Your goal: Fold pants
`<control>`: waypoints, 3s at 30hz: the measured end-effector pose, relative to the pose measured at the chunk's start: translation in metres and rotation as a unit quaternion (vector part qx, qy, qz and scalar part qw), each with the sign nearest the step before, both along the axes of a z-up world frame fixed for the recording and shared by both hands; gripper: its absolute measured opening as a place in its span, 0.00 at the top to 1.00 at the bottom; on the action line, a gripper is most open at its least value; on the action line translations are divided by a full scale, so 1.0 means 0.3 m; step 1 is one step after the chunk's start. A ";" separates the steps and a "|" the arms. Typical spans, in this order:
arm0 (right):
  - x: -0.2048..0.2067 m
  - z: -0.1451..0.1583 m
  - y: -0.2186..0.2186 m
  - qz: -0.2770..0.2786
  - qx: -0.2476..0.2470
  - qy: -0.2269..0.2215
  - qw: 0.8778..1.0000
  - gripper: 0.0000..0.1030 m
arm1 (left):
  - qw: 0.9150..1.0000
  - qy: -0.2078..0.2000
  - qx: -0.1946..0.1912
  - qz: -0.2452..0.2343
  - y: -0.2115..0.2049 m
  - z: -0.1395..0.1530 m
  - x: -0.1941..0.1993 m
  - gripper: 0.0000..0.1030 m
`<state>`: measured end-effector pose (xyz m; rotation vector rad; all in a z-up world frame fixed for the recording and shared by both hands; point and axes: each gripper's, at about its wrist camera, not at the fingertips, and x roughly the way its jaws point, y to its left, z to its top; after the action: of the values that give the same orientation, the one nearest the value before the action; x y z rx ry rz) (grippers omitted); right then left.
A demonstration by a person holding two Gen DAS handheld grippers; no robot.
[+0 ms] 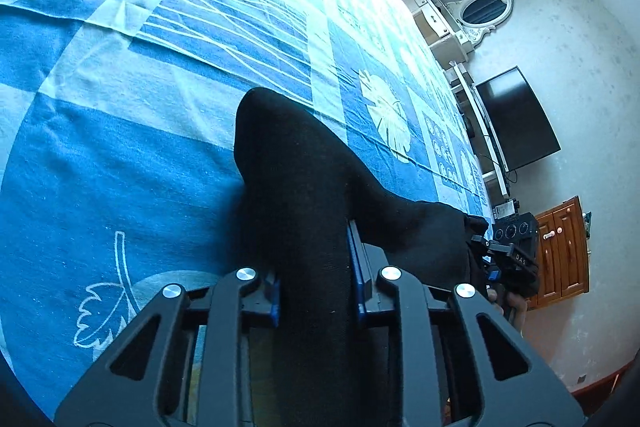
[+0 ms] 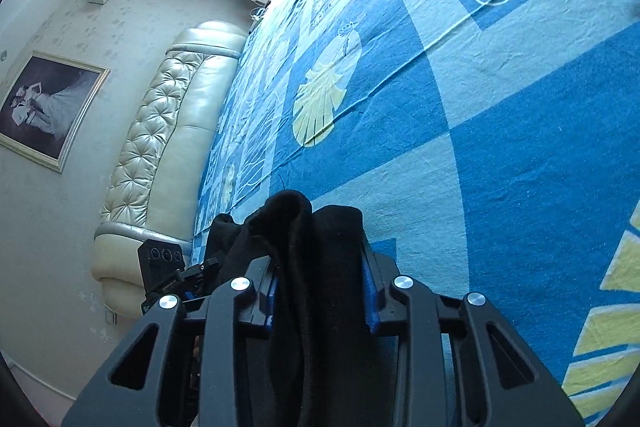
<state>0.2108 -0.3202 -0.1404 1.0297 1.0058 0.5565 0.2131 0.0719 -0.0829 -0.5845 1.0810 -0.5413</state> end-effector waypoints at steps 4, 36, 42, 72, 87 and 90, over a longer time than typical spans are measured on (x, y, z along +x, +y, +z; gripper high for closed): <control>0.040 0.014 -0.006 -0.005 0.008 -0.010 1.000 0.70 | 1.000 -0.015 0.026 -0.001 -0.014 0.039 0.040 0.78; 0.479 -0.113 0.002 -0.027 0.051 0.025 0.998 0.70 | 0.997 -0.018 0.076 0.021 0.002 0.015 0.498 0.75; 0.478 -0.106 -0.001 -0.029 0.053 0.020 0.998 0.70 | 0.997 -0.019 0.074 0.018 0.005 0.013 0.497 0.75; 0.084 0.062 -0.093 -0.052 0.040 0.001 0.998 0.30 | 0.997 -0.013 -0.054 0.047 0.140 0.084 0.034 0.18; -0.047 0.011 -0.055 -0.064 0.053 0.026 0.996 0.29 | 0.988 0.047 -0.129 0.075 0.128 -0.039 -0.067 0.15; -0.031 -0.010 -0.048 -0.075 0.057 0.035 0.995 0.29 | 0.988 0.046 -0.130 0.076 0.125 -0.043 -0.058 0.15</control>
<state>0.2015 -0.3347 -0.1434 1.2225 0.9580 0.4610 0.1957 0.1094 -0.0957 -0.9200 1.0502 -0.5299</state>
